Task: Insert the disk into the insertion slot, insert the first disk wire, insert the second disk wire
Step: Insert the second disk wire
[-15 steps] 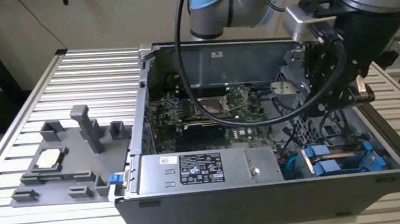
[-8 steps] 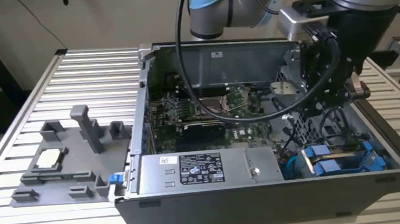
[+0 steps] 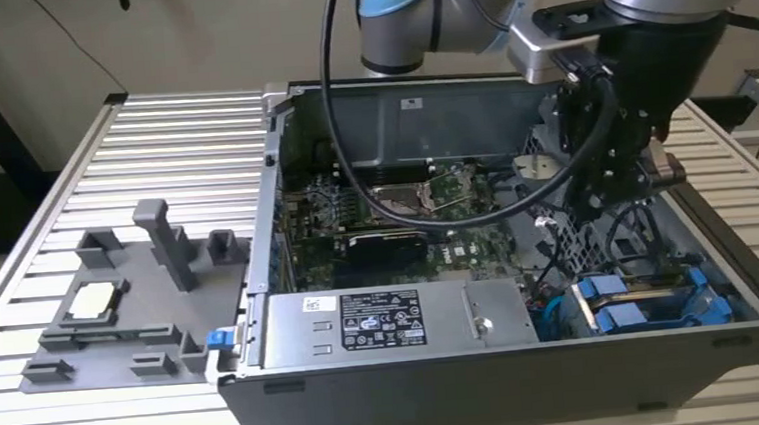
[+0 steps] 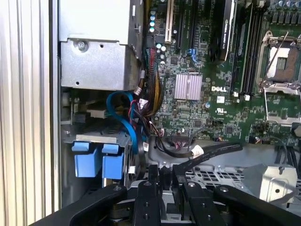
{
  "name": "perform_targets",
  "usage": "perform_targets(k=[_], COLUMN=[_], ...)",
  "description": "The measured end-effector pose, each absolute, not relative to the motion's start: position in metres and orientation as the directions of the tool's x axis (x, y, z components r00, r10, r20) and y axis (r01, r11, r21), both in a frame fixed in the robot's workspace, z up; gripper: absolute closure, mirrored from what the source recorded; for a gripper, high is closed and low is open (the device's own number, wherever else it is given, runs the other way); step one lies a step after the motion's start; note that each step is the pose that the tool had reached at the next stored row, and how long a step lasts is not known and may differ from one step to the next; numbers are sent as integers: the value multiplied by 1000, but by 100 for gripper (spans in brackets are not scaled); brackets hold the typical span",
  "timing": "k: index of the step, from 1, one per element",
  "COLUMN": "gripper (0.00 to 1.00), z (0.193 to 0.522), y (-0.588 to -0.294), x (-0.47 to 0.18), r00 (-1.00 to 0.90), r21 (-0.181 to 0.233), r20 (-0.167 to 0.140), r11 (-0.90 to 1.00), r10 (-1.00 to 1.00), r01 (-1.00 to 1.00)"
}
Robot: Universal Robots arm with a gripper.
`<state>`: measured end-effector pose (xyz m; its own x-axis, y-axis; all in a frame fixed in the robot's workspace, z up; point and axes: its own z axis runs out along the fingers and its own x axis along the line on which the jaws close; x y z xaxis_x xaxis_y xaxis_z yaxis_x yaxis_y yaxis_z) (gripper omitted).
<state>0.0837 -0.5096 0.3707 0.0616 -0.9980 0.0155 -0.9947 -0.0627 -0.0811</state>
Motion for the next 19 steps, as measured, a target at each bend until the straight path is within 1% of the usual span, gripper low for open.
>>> perform_targets(k=[7,19], gripper=[73,73], z=[365,362], y=[-508,-507], x=[80,78], r00=[66,73], r21=[-105,-108], r20=[25,27], r11=[-68,-75], r10=[-997,-997], r01=[-992,-991])
